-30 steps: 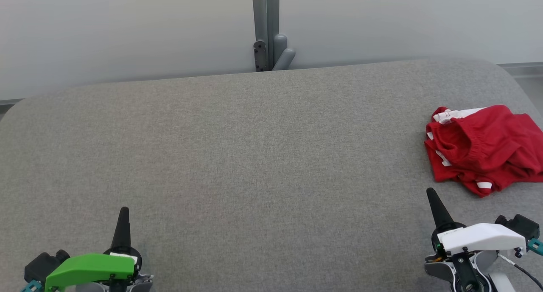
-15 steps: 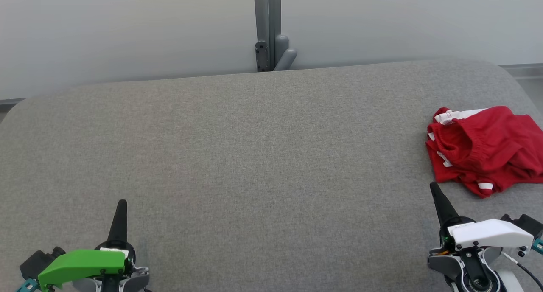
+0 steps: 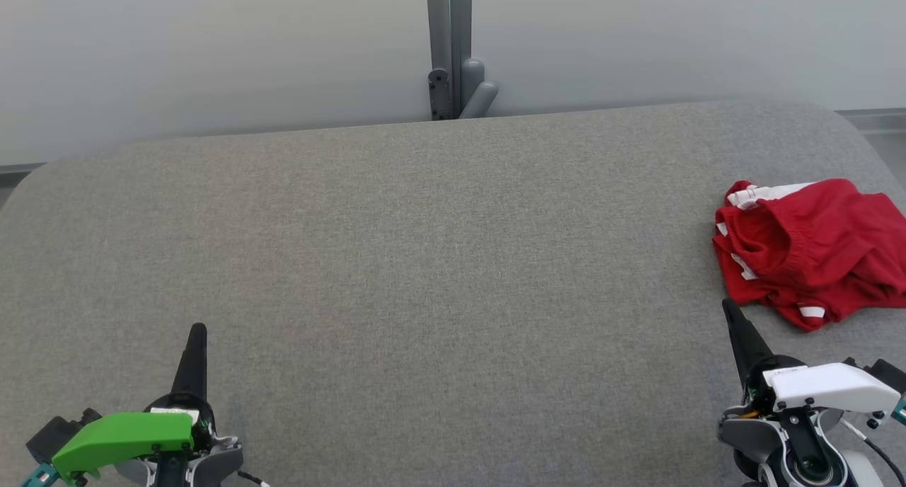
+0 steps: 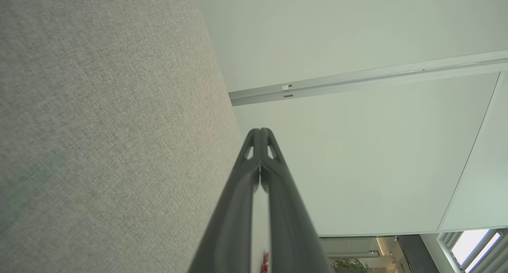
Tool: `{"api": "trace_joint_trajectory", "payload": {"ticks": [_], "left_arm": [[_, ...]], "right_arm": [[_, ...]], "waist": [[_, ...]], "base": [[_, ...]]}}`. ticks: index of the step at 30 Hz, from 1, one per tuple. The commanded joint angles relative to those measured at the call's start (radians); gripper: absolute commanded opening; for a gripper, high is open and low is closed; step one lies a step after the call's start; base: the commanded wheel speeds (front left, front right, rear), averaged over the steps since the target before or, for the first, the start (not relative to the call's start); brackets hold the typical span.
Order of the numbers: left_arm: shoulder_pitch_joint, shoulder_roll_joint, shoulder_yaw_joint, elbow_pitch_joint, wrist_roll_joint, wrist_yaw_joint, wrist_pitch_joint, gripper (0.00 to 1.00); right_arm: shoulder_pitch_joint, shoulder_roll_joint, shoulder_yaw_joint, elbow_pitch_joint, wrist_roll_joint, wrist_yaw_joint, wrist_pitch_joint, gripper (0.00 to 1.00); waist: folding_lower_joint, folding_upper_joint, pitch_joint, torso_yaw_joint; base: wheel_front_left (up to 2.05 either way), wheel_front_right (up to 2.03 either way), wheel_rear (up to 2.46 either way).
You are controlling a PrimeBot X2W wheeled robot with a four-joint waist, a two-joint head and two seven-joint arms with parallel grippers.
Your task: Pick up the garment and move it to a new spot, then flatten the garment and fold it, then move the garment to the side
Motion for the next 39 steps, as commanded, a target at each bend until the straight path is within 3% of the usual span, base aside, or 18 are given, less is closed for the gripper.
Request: {"api": "trace_joint_trajectory", "payload": {"ticks": [1, 23, 39], "left_arm": [[-0.021, 0.007, 0.004, -0.011, -0.028, -0.007, 0.006, 0.0], [-0.029, 0.007, 0.022, -0.028, -0.163, -0.019, 0.044, 0.0], [-0.028, 0.007, 0.022, -0.028, -0.16, -0.018, 0.042, 0.0]], "right_arm": [[-0.017, -0.006, -0.006, -0.01, 0.022, 0.0, 0.007, 0.0], [-0.02, -0.006, -0.031, -0.027, 0.174, 0.0, 0.048, 0.0], [-0.018, -0.004, -0.033, -0.026, 0.169, 0.0, 0.05, 0.0]], "waist": [[0.0, 0.0049, 0.0, 0.0], [0.0, 0.006, -0.002, 0.007], [0.0, 0.006, -0.002, 0.007]], "base": [[0.0, 0.0, 0.0], [0.0, 0.0, 0.0], [0.0, 0.0, 0.0]]}}
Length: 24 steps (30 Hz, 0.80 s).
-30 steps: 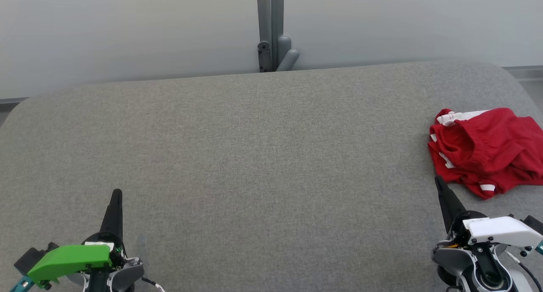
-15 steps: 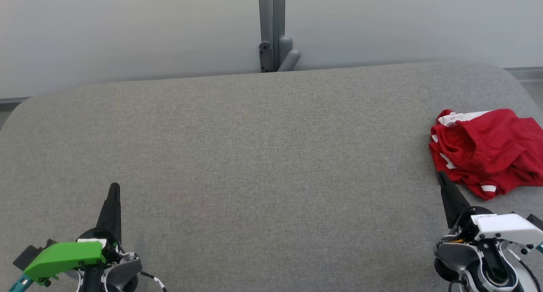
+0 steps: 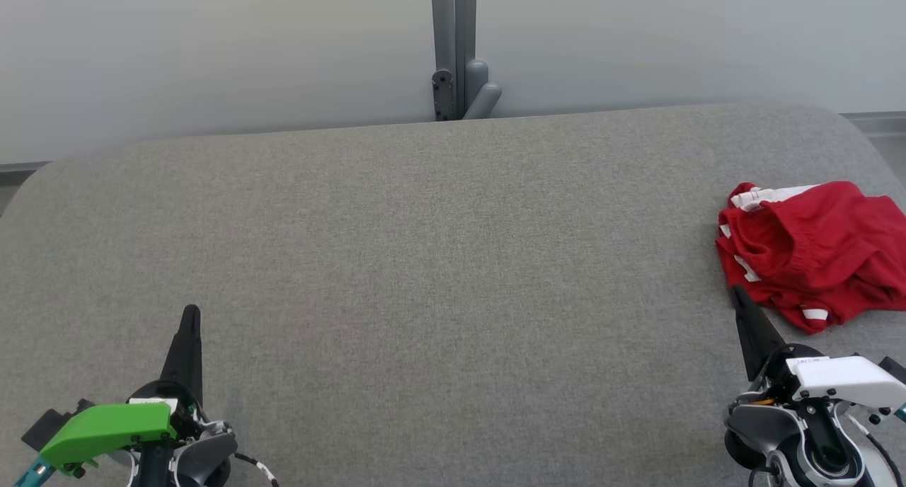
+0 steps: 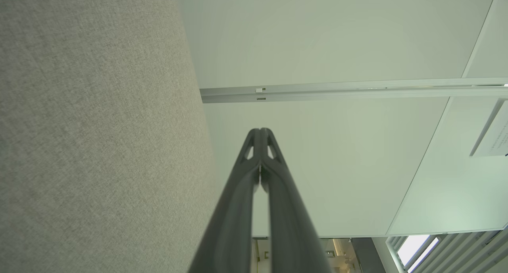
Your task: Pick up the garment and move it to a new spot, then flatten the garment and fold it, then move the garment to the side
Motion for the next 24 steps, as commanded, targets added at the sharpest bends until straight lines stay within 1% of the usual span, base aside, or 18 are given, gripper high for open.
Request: {"api": "trace_joint_trajectory", "payload": {"ticks": [1, 24], "left_arm": [[-0.008, 0.007, 0.005, -0.002, 0.0, -0.005, 0.001, 0.0], [-0.008, 0.006, 0.005, -0.003, 0.0, -0.005, 0.001, 0.0]], "right_arm": [[-0.004, -0.004, -0.003, -0.005, 0.001, 0.0, 0.006, 0.0], [-0.004, -0.003, -0.005, -0.005, -0.001, 0.0, 0.006, 0.0]], "waist": [[-0.0001, 0.006, 0.0, 0.0], [-0.0001, 0.006, 0.0, 0.0]], "base": [[0.0, 0.0, 0.0], [0.0, 0.0, 0.0]]}}
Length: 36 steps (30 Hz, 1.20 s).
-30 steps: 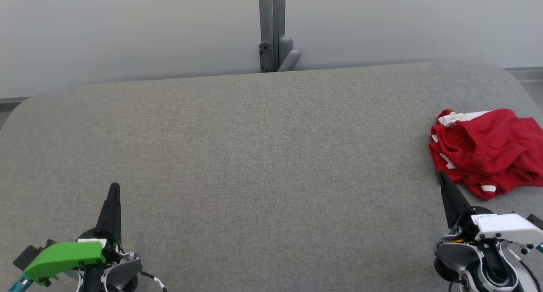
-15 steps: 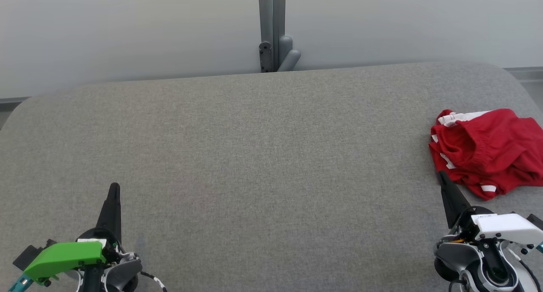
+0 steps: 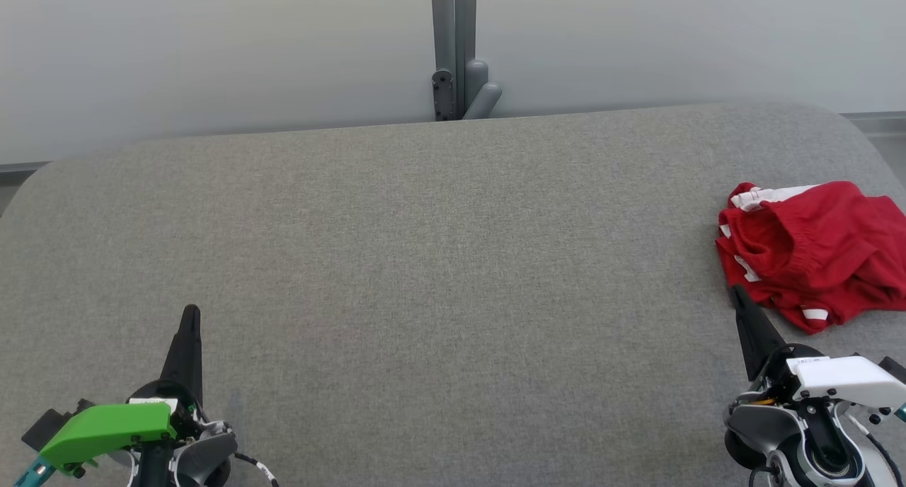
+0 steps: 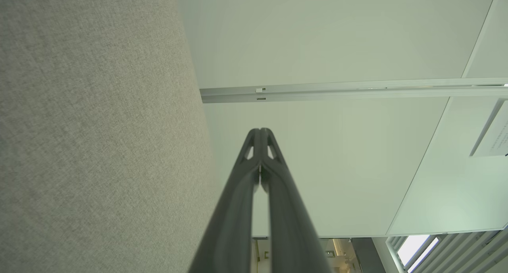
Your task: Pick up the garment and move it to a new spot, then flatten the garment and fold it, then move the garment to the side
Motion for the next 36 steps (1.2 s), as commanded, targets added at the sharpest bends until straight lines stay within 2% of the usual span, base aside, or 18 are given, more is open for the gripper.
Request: {"api": "trace_joint_trajectory", "payload": {"ticks": [1, 36], "left_arm": [[-0.008, 0.006, 0.005, -0.003, 0.0, -0.005, 0.001, 0.0], [-0.008, 0.006, 0.005, -0.003, 0.0, -0.005, 0.001, 0.0]], "right_arm": [[-0.004, -0.003, -0.003, -0.005, -0.001, 0.0, 0.003, 0.0], [-0.004, -0.002, -0.005, -0.005, -0.004, 0.0, 0.005, 0.0]], "waist": [[0.0, 0.006, 0.0, 0.0], [0.0, 0.006, 0.0, 0.0]], "base": [[0.0, 0.0, 0.0], [0.0, 0.0, 0.0]]}}
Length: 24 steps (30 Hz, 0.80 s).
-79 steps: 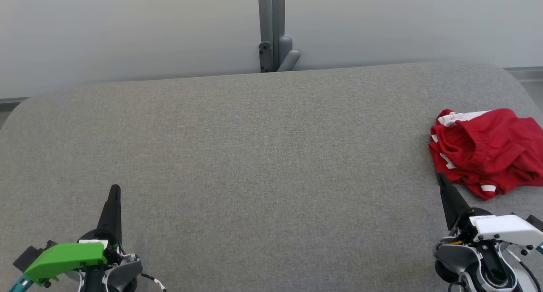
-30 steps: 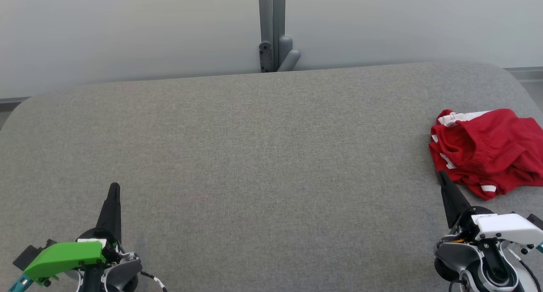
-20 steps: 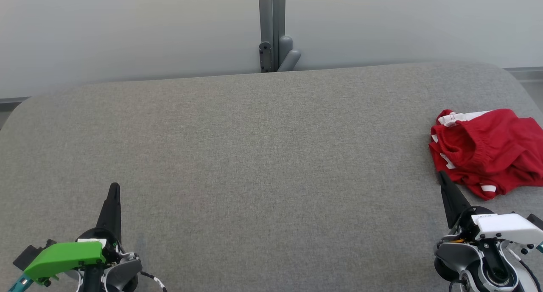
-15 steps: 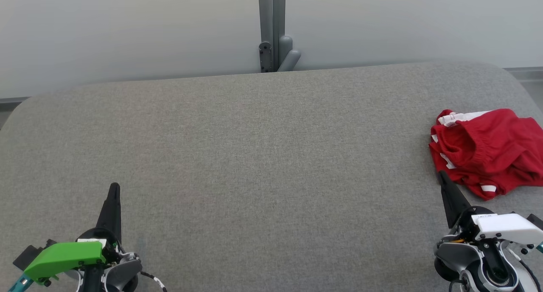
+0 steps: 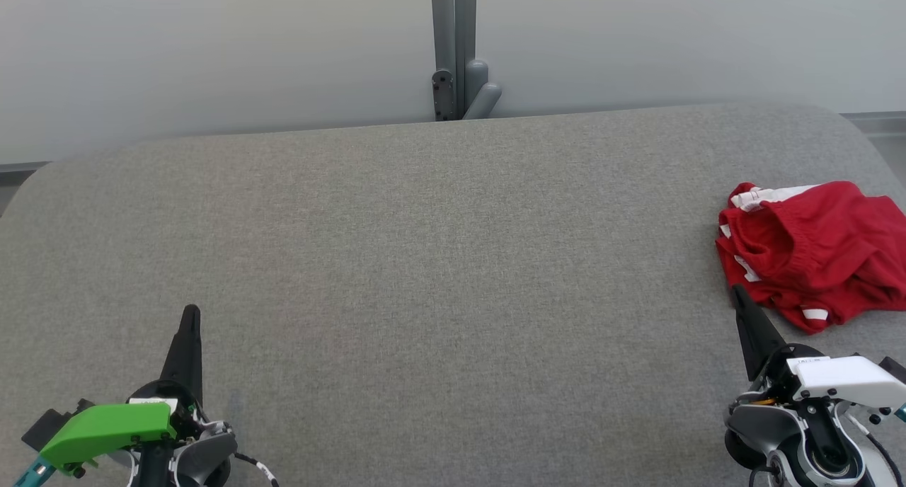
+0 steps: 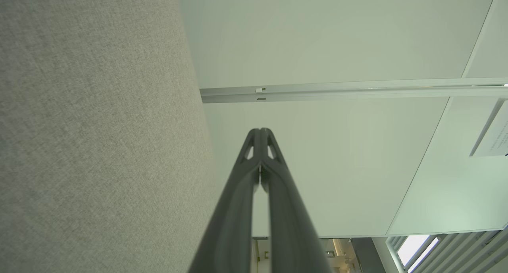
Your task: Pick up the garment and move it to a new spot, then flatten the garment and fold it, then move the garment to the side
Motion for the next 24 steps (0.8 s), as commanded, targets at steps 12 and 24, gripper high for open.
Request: {"api": "trace_joint_trajectory", "payload": {"ticks": [12, 24], "left_arm": [[-0.008, 0.006, 0.005, -0.003, 0.0, -0.005, 0.001, 0.0], [-0.008, 0.006, 0.005, -0.003, 0.0, -0.005, 0.001, 0.0]], "right_arm": [[-0.004, -0.002, -0.004, -0.004, -0.005, 0.0, 0.004, 0.0], [-0.004, -0.002, -0.004, -0.004, -0.005, 0.0, 0.004, 0.0]], "waist": [[0.0, 0.006, 0.0, 0.0], [0.0, 0.006, 0.0, 0.0]], "base": [[0.0, 0.0, 0.0], [0.0, 0.0, 0.0]]}}
